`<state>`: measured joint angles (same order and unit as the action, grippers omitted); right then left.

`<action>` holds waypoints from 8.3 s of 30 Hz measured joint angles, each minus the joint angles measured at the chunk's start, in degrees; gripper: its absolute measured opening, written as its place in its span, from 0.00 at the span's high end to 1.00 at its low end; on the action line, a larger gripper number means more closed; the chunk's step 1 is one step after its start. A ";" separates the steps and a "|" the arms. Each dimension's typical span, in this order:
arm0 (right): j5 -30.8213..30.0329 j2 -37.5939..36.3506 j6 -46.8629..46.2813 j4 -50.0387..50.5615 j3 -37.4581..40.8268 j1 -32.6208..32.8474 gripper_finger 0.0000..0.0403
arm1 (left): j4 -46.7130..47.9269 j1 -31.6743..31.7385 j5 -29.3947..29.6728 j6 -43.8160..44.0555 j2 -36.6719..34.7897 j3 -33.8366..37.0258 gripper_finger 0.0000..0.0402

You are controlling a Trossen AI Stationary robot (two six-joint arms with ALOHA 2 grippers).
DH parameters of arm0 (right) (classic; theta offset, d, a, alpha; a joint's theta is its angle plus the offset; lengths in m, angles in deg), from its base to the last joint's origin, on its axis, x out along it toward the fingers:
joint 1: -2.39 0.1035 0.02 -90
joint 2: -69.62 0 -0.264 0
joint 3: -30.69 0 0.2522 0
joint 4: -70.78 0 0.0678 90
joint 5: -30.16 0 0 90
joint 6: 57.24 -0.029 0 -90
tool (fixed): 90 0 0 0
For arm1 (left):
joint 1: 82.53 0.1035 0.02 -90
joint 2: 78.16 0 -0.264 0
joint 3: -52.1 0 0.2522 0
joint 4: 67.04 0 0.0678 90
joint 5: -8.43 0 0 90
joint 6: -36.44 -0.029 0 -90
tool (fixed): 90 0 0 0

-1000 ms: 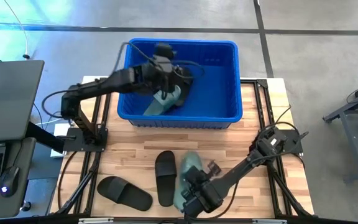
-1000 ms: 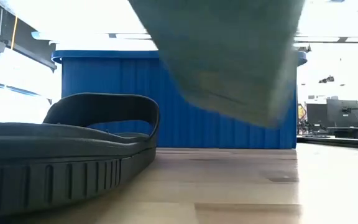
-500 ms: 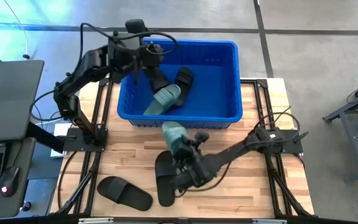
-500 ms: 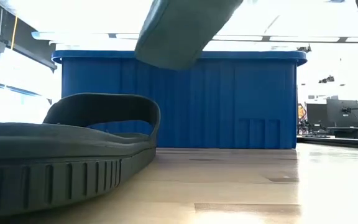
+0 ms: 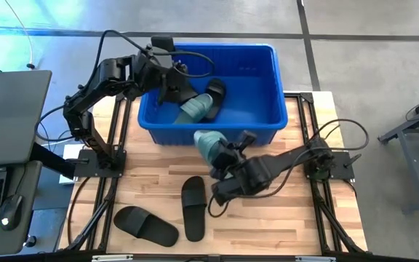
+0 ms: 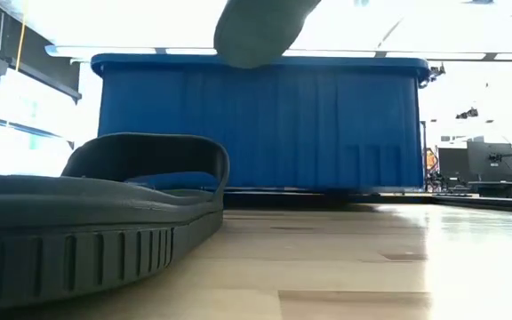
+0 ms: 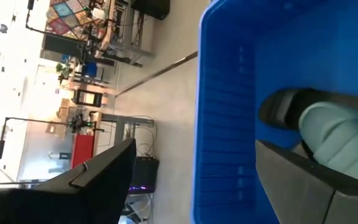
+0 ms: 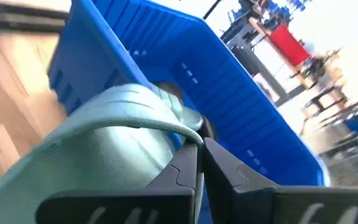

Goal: Pick and place slides into bin
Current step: Put the green slide into the blue bin, then put the black slide into the blue bin

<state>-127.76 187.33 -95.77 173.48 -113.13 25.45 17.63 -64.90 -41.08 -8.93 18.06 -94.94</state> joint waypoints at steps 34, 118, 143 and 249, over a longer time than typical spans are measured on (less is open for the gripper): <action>-0.14 -4.87 8.93 -0.10 2.58 -29.00 1.00 | -0.49 -0.02 -5.92 5.18 0.00 2.99 0.42; 42.62 -0.88 29.46 -3.18 2.62 -18.89 0.69 | 18.37 -48.40 -22.46 66.74 -8.95 47.81 0.43; 35.42 -0.88 26.45 -8.64 2.63 -12.58 0.69 | -45.12 -53.19 -4.93 63.89 6.46 68.59 0.43; 36.11 -9.14 -23.16 -9.26 34.26 13.00 0.69 | -27.07 11.28 -32.95 15.45 30.42 12.92 0.48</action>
<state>-91.65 178.19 -118.93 164.22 -78.87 38.45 -9.45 -53.62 -74.03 6.52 48.49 -82.02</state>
